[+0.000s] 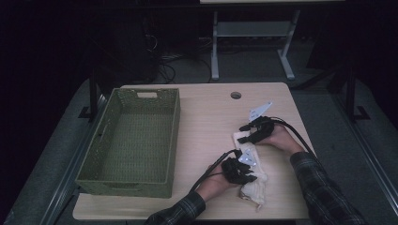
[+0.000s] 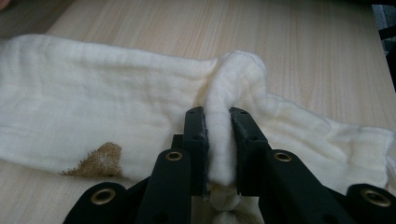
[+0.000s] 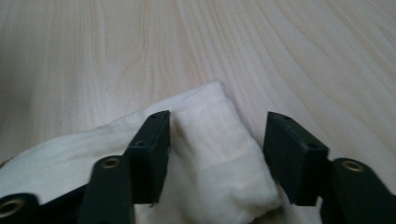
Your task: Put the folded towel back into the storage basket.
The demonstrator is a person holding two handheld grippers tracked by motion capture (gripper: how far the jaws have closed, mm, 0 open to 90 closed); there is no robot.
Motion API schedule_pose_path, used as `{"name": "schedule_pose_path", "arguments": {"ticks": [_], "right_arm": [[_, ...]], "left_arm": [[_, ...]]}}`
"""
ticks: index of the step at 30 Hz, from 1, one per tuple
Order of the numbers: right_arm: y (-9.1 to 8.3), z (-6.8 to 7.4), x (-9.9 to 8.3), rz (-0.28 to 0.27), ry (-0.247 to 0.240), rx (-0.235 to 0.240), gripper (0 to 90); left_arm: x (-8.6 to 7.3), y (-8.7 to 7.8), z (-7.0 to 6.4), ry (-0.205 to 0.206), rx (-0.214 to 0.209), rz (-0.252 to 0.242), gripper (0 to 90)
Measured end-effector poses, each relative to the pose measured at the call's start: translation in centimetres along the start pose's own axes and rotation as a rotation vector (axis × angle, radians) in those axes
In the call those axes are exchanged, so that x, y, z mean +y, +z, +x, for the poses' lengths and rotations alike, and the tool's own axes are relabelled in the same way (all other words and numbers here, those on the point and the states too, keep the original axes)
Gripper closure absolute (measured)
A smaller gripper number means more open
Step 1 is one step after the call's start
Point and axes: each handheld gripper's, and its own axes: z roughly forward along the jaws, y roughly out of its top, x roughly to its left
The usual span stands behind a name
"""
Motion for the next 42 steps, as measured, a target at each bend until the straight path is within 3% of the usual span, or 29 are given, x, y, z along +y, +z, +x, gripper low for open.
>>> {"name": "schedule_pose_path", "arguments": {"ticks": [7,12,16,23,32,42], "right_arm": [[-0.5,0.2,0.0,0.024,-0.002,0.045,72.9],[-0.5,0.3,-0.1,0.027,0.044,0.064,80.9],[-0.6,0.5,0.0,0.043,0.067,0.055,81.7],[-1.7,0.6,0.3,0.011,0.077,0.049,81.7],[-3.4,1.2,1.3,-0.023,0.068,0.038,81.6],[-4.7,1.4,4.1,-0.048,0.031,0.035,81.6]], "left_arm": [[0.0,0.0,0.0,-0.002,0.003,0.0,77.4],[-0.1,0.0,0.1,-0.016,-0.003,-0.01,77.7],[0.0,0.0,0.2,-0.038,-0.004,-0.015,78.9],[0.4,-1.0,0.1,-0.019,-0.011,-0.06,80.3],[1.0,-4.1,0.2,-0.016,0.0,-0.112,80.3],[1.8,-8.5,0.5,-0.036,0.025,-0.132,80.2]]}}
